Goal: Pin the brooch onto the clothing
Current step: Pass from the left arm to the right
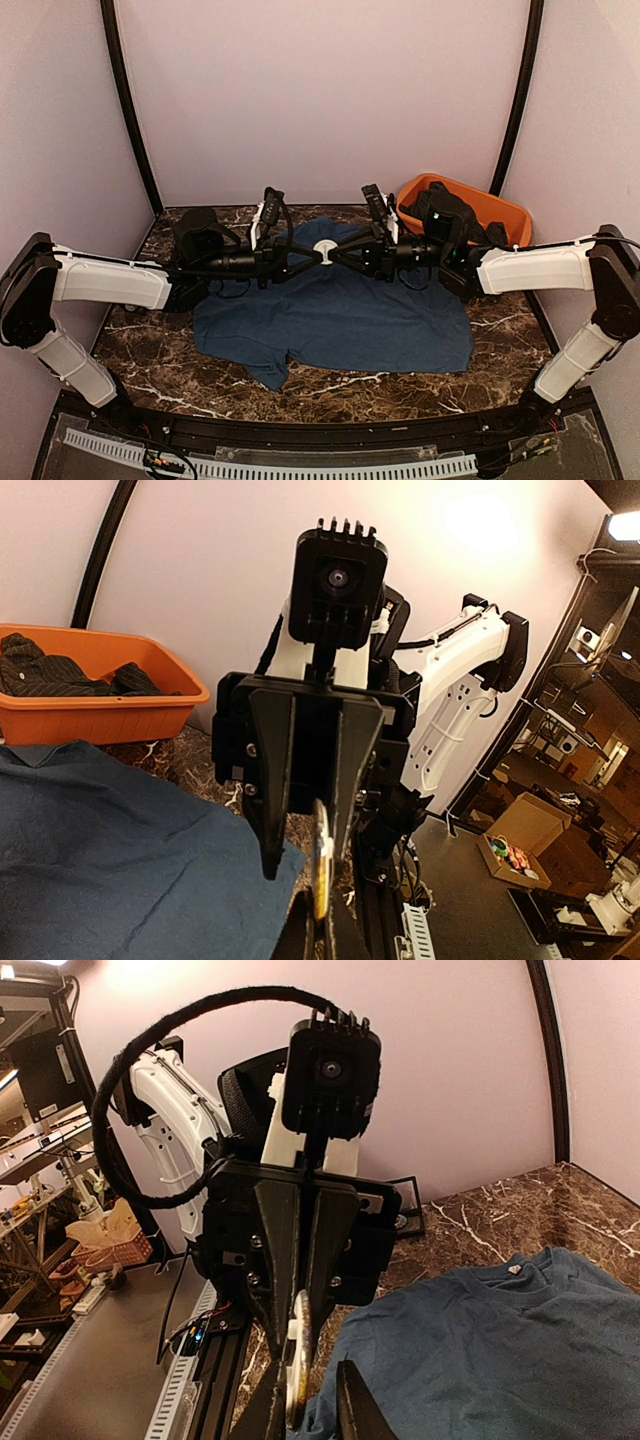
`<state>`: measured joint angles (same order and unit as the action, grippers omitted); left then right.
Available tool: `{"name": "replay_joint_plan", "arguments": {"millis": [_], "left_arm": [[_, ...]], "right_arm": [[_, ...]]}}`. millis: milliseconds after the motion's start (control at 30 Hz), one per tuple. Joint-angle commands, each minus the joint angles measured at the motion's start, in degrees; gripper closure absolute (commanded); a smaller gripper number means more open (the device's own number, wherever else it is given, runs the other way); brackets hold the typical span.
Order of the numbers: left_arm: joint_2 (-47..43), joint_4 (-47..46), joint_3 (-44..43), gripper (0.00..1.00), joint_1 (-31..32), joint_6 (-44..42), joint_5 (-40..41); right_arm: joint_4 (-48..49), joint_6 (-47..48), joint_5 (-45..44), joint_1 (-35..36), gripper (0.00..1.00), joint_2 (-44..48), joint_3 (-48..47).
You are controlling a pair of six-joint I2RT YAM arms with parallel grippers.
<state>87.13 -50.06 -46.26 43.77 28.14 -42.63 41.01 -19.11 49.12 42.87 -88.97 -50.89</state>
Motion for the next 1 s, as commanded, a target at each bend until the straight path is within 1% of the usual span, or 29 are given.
{"name": "replay_joint_plan", "arguments": {"millis": [0,33,167,433,467,533,567,667,733,767,800,833,867,900,933,967], "left_arm": [[-0.5,-1.5,0.3,0.99,0.3,-0.1,-1.1],[-0.5,-1.5,0.3,0.99,0.3,-0.1,-1.2],[-0.4,-1.6,0.2,0.99,0.3,-0.2,-1.3],[-0.3,-1.9,0.3,0.99,0.3,-0.1,-1.5],[-0.4,-1.8,0.3,0.99,0.3,-0.2,-1.4],[-0.4,-1.9,0.3,0.99,0.2,-0.2,-1.4],[-0.4,-1.9,0.3,0.99,0.3,-0.1,-1.4],[-0.4,-2.0,0.3,0.98,0.2,-0.2,-1.4],[-0.6,-1.2,0.1,0.86,0.2,-0.3,-1.4],[-0.9,-0.2,-0.1,0.75,0.3,-1.0,-1.4],[-1.8,3.0,-0.9,0.70,0.3,-1.7,-1.4],[-3.5,7.6,-2.1,0.62,0.3,-4.1,-1.2],[-4.5,10.8,-3.0,0.58,0.3,-5.5,-1.0],[-6.5,18.3,-5.0,0.51,0.3,-9.3,-0.4],[-7.4,22.3,-6.4,0.46,0.3,-11.7,0.0],[-8.9,30.7,-9.4,0.44,0.3,-16.0,0.4]], "right_arm": [[0.7,-0.3,0.5,-0.1,0.82,1.2,-0.2],[1.1,-0.6,0.5,-0.3,0.80,1.4,0.1],[1.0,-0.8,0.7,-0.7,0.80,1.8,0.2],[0.4,-0.6,1.4,-0.9,0.83,1.8,0.1],[0.4,-0.5,1.5,-1.0,0.85,1.7,0.2],[0.3,-0.3,2.0,-1.0,0.96,1.6,0.1],[0.1,-0.1,2.3,-0.9,1.00,1.5,-0.1],[-0.7,0.3,2.5,-1.0,1.00,1.5,-0.3],[-3.3,1.0,2.7,-1.1,1.00,2.0,-1.0],[-6.2,1.7,2.8,-1.1,1.00,2.5,-1.8],[-10.9,3.1,2.6,-1.2,1.00,3.0,-3.1],[-16.7,5.0,2.1,-1.2,1.00,3.6,-5.0],[-22.9,7.5,1.9,-1.2,1.00,4.1,-6.8],[-29.7,10.1,1.4,-1.2,1.00,4.6,-9.0],[-36.0,12.7,0.4,-1.1,1.00,5.0,-11.2],[-43.3,16.4,-0.7,-1.1,1.00,5.1,-14.3]]}}
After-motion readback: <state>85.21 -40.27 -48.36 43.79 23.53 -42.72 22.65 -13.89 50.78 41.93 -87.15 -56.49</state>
